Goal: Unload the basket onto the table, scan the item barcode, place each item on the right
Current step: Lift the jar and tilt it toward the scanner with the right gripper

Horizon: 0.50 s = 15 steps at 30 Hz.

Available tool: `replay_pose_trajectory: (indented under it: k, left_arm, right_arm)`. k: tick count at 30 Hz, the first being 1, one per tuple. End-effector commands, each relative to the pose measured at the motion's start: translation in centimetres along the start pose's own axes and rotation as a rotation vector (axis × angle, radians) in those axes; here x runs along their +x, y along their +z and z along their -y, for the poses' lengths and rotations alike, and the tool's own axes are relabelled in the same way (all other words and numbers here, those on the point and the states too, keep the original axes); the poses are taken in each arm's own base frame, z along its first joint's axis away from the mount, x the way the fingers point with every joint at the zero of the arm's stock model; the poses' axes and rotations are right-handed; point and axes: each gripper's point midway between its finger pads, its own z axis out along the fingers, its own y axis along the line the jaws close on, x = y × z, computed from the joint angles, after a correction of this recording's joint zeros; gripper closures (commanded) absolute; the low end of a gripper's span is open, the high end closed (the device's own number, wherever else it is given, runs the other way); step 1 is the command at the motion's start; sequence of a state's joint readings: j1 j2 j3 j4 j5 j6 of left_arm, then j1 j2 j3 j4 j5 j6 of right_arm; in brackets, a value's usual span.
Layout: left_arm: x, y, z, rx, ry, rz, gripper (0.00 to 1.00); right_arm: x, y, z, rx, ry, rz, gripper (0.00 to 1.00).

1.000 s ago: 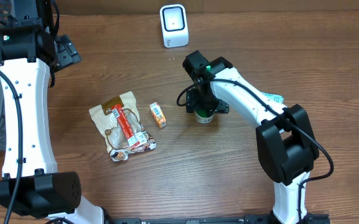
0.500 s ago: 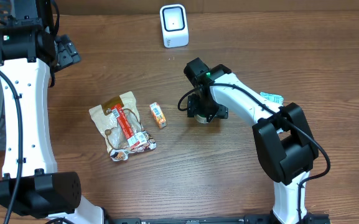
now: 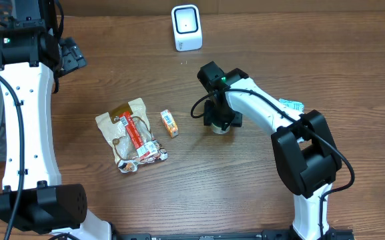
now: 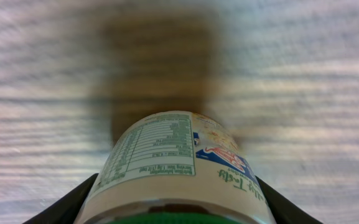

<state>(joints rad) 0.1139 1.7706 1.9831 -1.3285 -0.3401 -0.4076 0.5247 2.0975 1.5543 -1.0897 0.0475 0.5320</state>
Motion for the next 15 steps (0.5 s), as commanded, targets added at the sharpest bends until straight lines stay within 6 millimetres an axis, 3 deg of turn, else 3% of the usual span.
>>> replay_pose_trajectory:
  k: [1, 5, 7, 9, 15]
  left_arm:
    - [-0.7, -1.5, -0.3, 0.017, -0.005, 0.039, 0.0]
    - [-0.7, -1.5, -0.3, 0.017, -0.005, 0.039, 0.0]
    - [-0.7, -1.5, -0.3, 0.017, -0.005, 0.039, 0.0]
    - [-0.7, -1.5, -0.3, 0.016, -0.005, 0.039, 0.0]
    - [-0.7, -1.5, -0.3, 0.017, -0.005, 0.039, 0.0]
  right_arm:
    - [-1.3, -2.7, 0.3, -0.054, 0.086, 0.014, 0.44]
    - [-1.5, -6.0, -0.6, -0.251, 0.143, -0.045, 0.56]
    - [-1.4, -8.2, -2.0, -0.437, 0.167, -0.105, 0.85]
    - [-1.1, -10.0, -2.9, -0.591, 0.185, -0.174, 0.94]
    - [-1.0, -12.3, -2.7, -0.771, 0.244, -0.287, 0.95]
